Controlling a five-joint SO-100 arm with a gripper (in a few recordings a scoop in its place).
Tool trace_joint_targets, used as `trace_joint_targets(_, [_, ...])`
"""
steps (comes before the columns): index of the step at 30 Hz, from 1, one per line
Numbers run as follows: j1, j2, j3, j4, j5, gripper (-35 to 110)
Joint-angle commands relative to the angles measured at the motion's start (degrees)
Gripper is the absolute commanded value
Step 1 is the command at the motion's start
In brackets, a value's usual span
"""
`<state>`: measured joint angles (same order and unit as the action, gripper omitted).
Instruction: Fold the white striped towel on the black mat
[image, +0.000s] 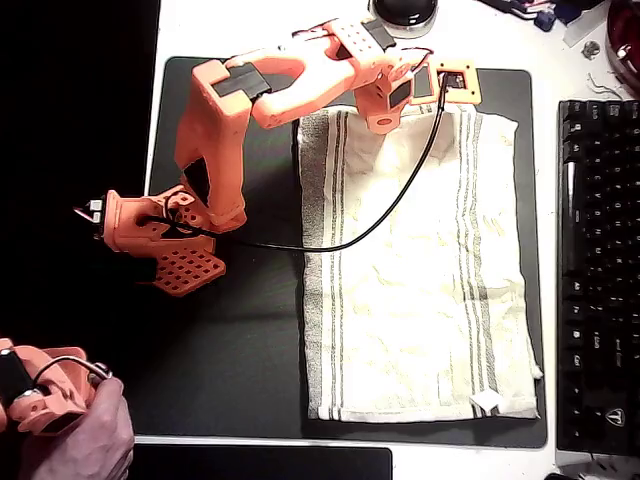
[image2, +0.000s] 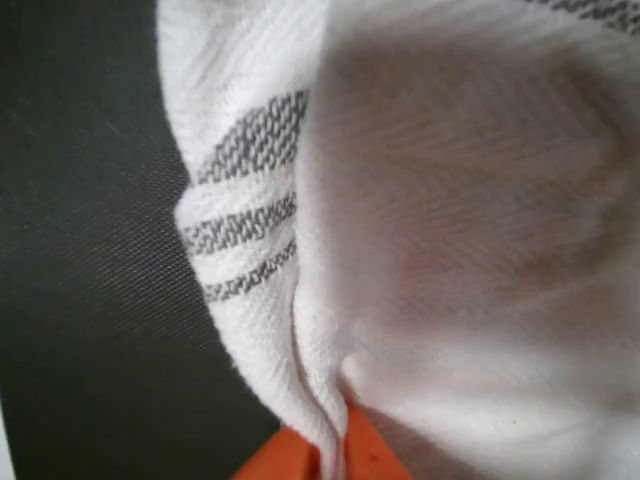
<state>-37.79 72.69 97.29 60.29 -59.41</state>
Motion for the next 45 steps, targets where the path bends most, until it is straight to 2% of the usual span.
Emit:
trace_joint_targets(1, [-0.8,3.9,0.8,2.0,-0.3,0])
trace_joint_targets(20, [4.1,19.0,-1.8,11.8,-0.9,0])
trace_joint_targets(32, [21.2,29.5,-4.1,21.6,-7.5,0])
trace_joint_targets(45, [43.3,36.1,-5.2,24.3,-21.4,0])
